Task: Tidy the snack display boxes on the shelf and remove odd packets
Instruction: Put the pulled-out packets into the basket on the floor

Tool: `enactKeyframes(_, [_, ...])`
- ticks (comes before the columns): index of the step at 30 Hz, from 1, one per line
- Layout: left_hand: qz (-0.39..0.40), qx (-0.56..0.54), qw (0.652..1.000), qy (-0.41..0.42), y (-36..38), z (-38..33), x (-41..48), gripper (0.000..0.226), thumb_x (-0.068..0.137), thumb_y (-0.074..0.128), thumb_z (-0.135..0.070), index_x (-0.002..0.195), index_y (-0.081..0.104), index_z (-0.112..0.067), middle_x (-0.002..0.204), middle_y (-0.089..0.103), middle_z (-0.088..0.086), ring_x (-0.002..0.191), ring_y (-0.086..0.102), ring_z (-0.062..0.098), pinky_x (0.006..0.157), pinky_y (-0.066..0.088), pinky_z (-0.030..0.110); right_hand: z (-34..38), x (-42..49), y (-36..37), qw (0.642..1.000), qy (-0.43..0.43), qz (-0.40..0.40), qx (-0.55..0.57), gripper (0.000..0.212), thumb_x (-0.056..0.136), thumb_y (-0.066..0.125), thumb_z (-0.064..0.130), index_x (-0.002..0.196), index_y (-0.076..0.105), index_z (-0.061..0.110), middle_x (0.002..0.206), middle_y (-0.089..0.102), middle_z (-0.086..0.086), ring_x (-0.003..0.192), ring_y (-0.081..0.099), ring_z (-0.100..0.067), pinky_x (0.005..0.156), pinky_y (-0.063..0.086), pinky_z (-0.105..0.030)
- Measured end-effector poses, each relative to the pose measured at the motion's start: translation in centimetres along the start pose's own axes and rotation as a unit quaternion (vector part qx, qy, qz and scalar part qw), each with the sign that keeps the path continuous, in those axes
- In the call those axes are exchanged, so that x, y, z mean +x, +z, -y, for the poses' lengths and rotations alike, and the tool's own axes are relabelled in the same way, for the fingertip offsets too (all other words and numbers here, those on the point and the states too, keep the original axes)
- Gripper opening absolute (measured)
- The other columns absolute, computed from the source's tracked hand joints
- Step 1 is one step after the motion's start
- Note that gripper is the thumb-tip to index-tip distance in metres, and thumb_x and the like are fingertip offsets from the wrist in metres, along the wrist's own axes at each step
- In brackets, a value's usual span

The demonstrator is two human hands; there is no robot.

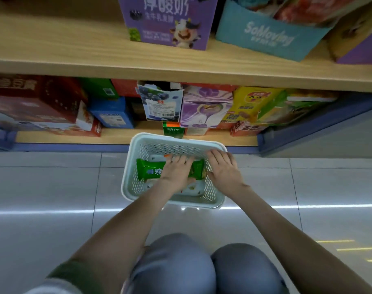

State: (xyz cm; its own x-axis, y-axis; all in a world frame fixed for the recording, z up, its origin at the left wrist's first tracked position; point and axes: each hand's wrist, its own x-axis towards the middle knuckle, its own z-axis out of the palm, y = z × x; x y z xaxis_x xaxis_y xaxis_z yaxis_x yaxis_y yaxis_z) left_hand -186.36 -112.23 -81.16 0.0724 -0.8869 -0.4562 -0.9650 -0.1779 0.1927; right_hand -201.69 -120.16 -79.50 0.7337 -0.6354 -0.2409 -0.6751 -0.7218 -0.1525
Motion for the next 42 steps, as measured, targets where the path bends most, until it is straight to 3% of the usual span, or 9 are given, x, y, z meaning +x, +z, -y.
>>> enactKeyframes(2, [-0.034, -0.048, 0.998, -0.012, -3.6, -0.6, -2.0, 0.063, 0.097, 0.051, -0.036, 0.149, 0.025, -0.013, 0.148, 0.037, 0.010, 0.137, 0.035, 0.028, 0.115, 0.024, 0.042, 1.4, -0.5, -3.6, 1.000, -0.005, 0.009, 0.029, 0.062, 0.092, 0.058, 0.018, 0.147, 0.033, 0.005, 0.147, 0.040, -0.014, 0.137, 0.035, -0.032, 0.115, 0.021, -0.045])
enactKeyframes(6, [-0.106, -0.096, 0.989, -0.042, -13.3, -1.2, -8.2, 0.052, 0.097, 0.047, -0.024, 0.146, 0.035, -0.014, 0.142, 0.045, 0.009, 0.128, 0.046, 0.028, 0.099, 0.040, 0.040, 4.8, -1.5, -13.1, 0.994, -0.040, -0.053, 0.090, 0.055, 0.076, 0.068, 0.004, 0.129, 0.055, -0.003, 0.121, 0.060, -0.020, 0.110, 0.058, -0.040, 0.090, 0.048, -0.048])
enactKeyframes(12, [-0.334, -0.109, 0.936, 0.000, -30.5, -2.6, -22.3, 0.034, 0.081, 0.046, -0.027, 0.111, 0.055, -0.016, 0.091, 0.068, 0.005, 0.070, 0.066, 0.025, 0.052, 0.052, 0.029, 12.2, -5.4, -32.5, 0.971, -0.111, -0.160, 0.140, 0.040, 0.086, 0.044, 0.021, 0.114, 0.063, -0.001, 0.105, 0.066, -0.014, 0.098, 0.061, -0.032, 0.084, 0.054, -0.040])
enactKeyframes(19, [-0.530, -0.034, 0.847, -0.011, -54.2, -2.1, -38.7, 0.019, 0.087, 0.051, -0.020, 0.100, 0.064, -0.015, 0.086, 0.066, 0.001, 0.075, 0.059, 0.019, 0.056, 0.048, 0.029, 23.4, -11.4, -59.1, 0.913, -0.248, -0.266, 0.186, 0.039, 0.087, 0.044, 0.019, 0.121, 0.058, 0.005, 0.104, 0.063, -0.010, 0.098, 0.056, -0.025, 0.081, 0.051, -0.036])
enactKeyframes(26, [-0.663, 0.059, 0.743, -0.062, -71.5, 1.7, -48.8, 0.024, 0.090, 0.051, -0.014, 0.106, 0.065, -0.001, 0.093, 0.064, 0.011, 0.083, 0.057, 0.025, 0.067, 0.046, 0.029, 33.3, -11.5, -79.3, 0.820, -0.375, -0.354, 0.249, 0.037, 0.094, 0.045, 0.009, 0.129, 0.051, 0.005, 0.120, 0.055, -0.005, 0.109, 0.050, -0.021, 0.096, 0.042, -0.030])
enactKeyframes(30, [-0.578, 0.089, 0.792, -0.175, -74.3, 5.9, -49.8, 0.036, 0.090, 0.044, -0.021, 0.118, 0.060, -0.005, 0.111, 0.062, 0.015, 0.092, 0.059, 0.032, 0.071, 0.050, 0.041, 37.7, -7.7, -83.4, 0.878, -0.304, -0.289, 0.228, 0.049, 0.097, 0.051, 0.017, 0.144, 0.037, 0.009, 0.143, 0.042, -0.007, 0.133, 0.032, -0.019, 0.112, 0.030, -0.036])
enactKeyframes(35, [-0.473, 0.075, 0.846, -0.233, -73.7, 9.7, -49.7, 0.032, 0.084, 0.060, -0.010, 0.116, 0.063, -0.006, 0.099, 0.067, 0.014, 0.094, 0.064, 0.035, 0.089, 0.049, 0.048, 41.4, -1.2, -84.7, 0.952, -0.199, -0.151, 0.178, 0.072, 0.098, 0.050, 0.040, 0.154, 0.012, 0.013, 0.159, 0.019, -0.008, 0.146, 0.016, -0.027, 0.119, 0.018, -0.041])
enactKeyframes(38, [-0.473, 0.074, 0.849, -0.224, -73.7, 11.0, -50.1, 0.034, 0.082, 0.065, -0.008, 0.116, 0.063, -0.005, 0.104, 0.067, 0.014, 0.097, 0.064, 0.035, 0.090, 0.050, 0.048, 42.6, 1.7, -84.4, 0.974, -0.180, -0.079, 0.117, 0.078, 0.096, 0.048, 0.051, 0.154, 0.010, 0.016, 0.157, 0.022, -0.010, 0.143, 0.021, -0.032, 0.115, 0.022, -0.044])
enactKeyframes(42, [-0.533, 0.070, 0.822, -0.188, -73.6, 12.4, -50.3, 0.042, 0.078, 0.070, -0.006, 0.119, 0.060, -0.002, 0.113, 0.063, 0.018, 0.102, 0.062, 0.037, 0.090, 0.050, 0.047, 43.6, 2.7, -83.9, 0.975, -0.155, -0.132, 0.093, 0.067, 0.093, 0.052, 0.049, 0.146, 0.032, 0.013, 0.144, 0.036, -0.012, 0.132, 0.033, -0.033, 0.108, 0.030, -0.043])
